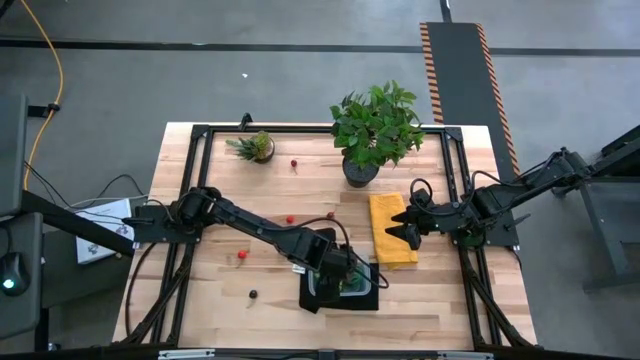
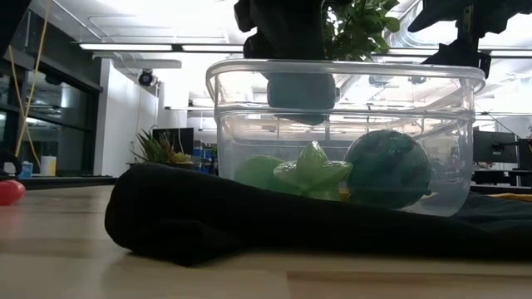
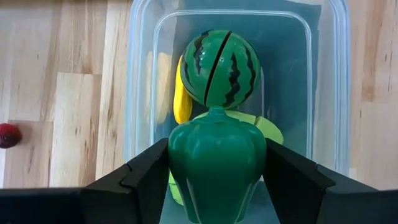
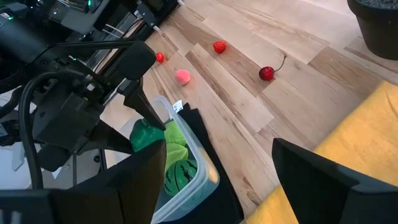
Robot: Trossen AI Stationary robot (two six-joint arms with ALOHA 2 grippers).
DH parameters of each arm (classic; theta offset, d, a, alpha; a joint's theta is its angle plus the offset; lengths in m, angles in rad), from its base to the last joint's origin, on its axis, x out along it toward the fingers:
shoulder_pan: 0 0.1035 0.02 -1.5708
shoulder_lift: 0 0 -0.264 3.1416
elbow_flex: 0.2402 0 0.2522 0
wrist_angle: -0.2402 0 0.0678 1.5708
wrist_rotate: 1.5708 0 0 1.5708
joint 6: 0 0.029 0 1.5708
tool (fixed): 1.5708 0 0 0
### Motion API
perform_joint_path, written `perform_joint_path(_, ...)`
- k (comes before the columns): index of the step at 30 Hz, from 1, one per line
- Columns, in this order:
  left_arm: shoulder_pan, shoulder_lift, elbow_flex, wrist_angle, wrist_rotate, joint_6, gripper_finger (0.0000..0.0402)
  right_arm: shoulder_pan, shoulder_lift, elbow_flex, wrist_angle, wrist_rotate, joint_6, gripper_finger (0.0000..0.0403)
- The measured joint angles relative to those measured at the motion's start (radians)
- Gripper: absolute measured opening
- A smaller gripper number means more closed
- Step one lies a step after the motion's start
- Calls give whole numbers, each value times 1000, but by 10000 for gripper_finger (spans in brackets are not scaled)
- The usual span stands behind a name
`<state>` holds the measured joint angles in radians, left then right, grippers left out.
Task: Pick and placing Produce into tupperware
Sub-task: Put the bell pepper into the transparent bin, then put the peach into the transparent bin
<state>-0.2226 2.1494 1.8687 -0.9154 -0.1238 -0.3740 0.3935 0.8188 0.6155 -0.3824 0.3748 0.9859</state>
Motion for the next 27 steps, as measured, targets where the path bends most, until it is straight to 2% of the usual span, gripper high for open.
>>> perform_joint_path(6,0,0,0,0,0,0,221,0,0,0,0,0,2,282)
perform_joint_path(13,0,0,0,0,3,2,266,0,0,0,0,0,3,282)
perform_joint_path(16,0,0,0,0,3,2,272,0,0,0,0,0,3,282)
perform_joint_path(20,0,0,0,0,2,3,254,0,0,0,0,0,3,282)
perform_joint_path(27,0,-4,0,-6,14,3,180,0,0,0,0,0,3,282)
